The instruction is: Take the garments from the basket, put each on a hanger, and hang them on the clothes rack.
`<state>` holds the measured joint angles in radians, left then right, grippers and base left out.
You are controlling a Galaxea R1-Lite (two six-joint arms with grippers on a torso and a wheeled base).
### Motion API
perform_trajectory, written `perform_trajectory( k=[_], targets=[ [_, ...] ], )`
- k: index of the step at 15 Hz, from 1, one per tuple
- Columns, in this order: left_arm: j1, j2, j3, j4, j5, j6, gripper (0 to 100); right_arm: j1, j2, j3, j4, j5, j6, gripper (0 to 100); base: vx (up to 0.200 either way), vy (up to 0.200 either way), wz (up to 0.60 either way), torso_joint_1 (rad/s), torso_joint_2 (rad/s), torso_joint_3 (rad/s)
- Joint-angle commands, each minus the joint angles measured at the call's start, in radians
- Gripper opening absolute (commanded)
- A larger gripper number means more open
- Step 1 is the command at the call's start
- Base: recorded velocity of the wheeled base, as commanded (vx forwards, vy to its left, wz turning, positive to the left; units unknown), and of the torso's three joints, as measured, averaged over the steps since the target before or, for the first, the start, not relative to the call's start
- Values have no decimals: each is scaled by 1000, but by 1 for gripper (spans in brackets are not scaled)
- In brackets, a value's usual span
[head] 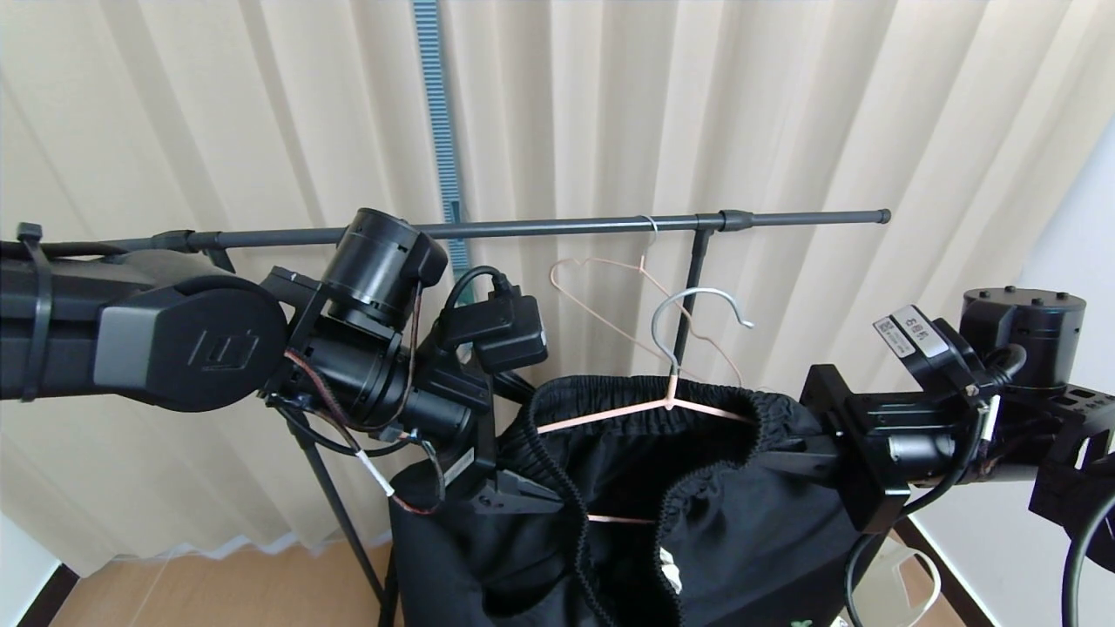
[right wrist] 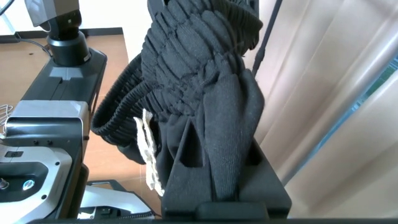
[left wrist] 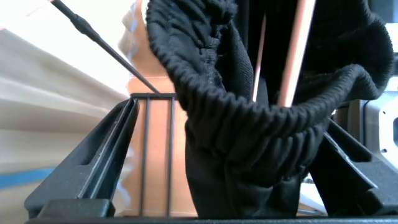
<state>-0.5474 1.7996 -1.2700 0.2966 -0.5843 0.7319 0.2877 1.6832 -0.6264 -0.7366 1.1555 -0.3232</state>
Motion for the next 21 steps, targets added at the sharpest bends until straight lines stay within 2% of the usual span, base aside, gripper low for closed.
perform_trajectory(
  k=[1,6,13,14,17,21],
  targets=[
    [0,-2,0,-1,-2,0,0,2,-2,1,-1,1,0,0,0,0,0,0,0,0],
    [0,-14,9,-1,-3,-2,0,2,1,1,-3,0,-2,0,0,0,0,0,0,0],
    [6,-71,35,-2,0,-5,0,2,-2,1,0,-57,-4,0,0,0,0,0,0,0],
    [7,-75,35,-2,0,-5,0,2,-2,1,0,-57,-4,100,0,0,0,0,0,0],
    [11,-86,38,-2,1,-5,0,-4,-3,2,0,-59,-10,100,0,0,0,0,0,0],
    [32,-108,81,-50,4,-11,0,-73,6,2,2,-62,-143,100,0,0,0,0,0,0]
  ],
)
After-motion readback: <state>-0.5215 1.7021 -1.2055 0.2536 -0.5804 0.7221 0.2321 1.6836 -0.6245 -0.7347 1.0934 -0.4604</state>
